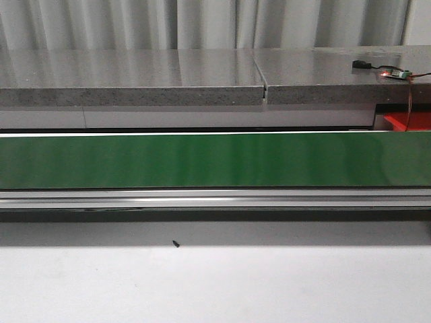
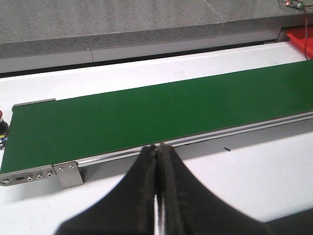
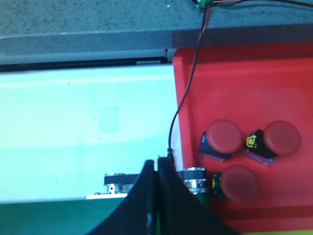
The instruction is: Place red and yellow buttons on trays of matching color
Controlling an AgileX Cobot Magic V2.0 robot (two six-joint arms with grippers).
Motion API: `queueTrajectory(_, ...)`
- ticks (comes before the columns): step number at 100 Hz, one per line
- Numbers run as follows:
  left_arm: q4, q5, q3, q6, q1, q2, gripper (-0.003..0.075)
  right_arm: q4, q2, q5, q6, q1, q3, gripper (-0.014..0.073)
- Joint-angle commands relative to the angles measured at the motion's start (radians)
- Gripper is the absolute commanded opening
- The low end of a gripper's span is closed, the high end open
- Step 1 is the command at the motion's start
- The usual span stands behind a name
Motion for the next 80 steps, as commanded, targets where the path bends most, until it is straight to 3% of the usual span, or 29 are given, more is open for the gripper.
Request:
queueTrajectory(1, -0.018, -0.071, -0.022, -0.006, -0.008, 0.013, -0.0019, 0.009, -0.093, -0.083, -0.009, 0.012, 0.032, -0.0067)
queueTrajectory(80, -0.018, -0.071, -0.022, -0.006, -0.008, 0.013, -0.0019, 0.023, -0.707, -0.210, -0.009, 0.019, 0.642, -0.0067)
